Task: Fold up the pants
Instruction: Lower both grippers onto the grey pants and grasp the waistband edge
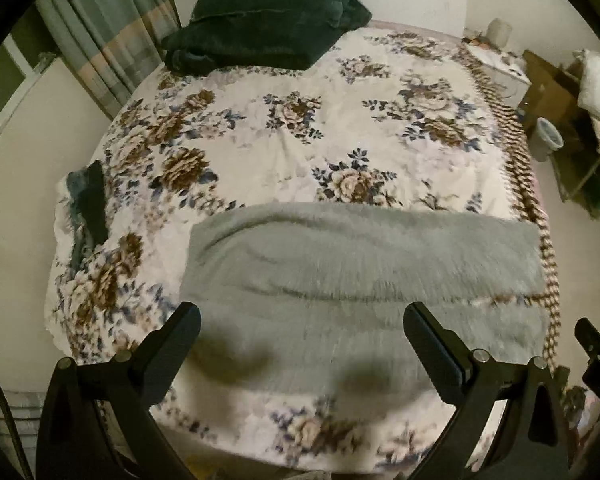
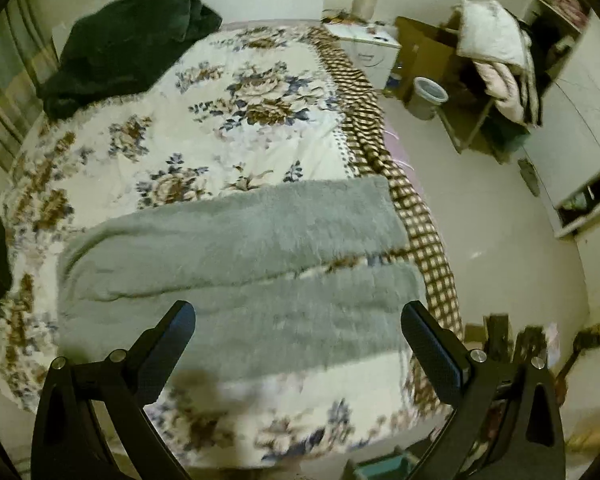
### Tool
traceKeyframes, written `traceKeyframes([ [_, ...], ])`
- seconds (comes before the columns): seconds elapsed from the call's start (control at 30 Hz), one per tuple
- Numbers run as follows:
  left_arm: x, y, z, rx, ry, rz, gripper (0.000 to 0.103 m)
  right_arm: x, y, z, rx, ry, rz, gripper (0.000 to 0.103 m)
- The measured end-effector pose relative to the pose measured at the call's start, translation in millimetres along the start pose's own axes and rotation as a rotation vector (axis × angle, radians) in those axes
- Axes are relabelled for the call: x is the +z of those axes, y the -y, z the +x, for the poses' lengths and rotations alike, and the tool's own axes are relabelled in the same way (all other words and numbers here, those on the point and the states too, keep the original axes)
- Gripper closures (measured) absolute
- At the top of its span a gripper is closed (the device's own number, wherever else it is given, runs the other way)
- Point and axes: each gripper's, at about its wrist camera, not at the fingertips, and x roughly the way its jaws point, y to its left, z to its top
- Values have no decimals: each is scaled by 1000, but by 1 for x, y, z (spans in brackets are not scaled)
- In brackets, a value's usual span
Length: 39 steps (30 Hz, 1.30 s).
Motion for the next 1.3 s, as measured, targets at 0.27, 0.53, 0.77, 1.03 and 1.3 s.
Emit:
traceKeyframes([
  [0.27, 60, 54, 161, 69, -71, 105, 0, 111, -18, 216, -17, -73, -181, 0],
  [0.53, 90, 119, 336, 74, -222, 377, 2, 135, -60, 410, -20, -235, -380, 0],
  [0.77, 84, 158, 423, 14, -360, 674, 12, 145, -79, 515, -16, -416, -594, 1],
  [1.03, 74, 171, 406, -52, -303, 812, 94, 140, -75, 540, 113, -458, -515, 79],
  [1.3, 85, 121, 329, -105, -171, 583, 99, 147, -33, 484, 110, -303, -334, 95],
])
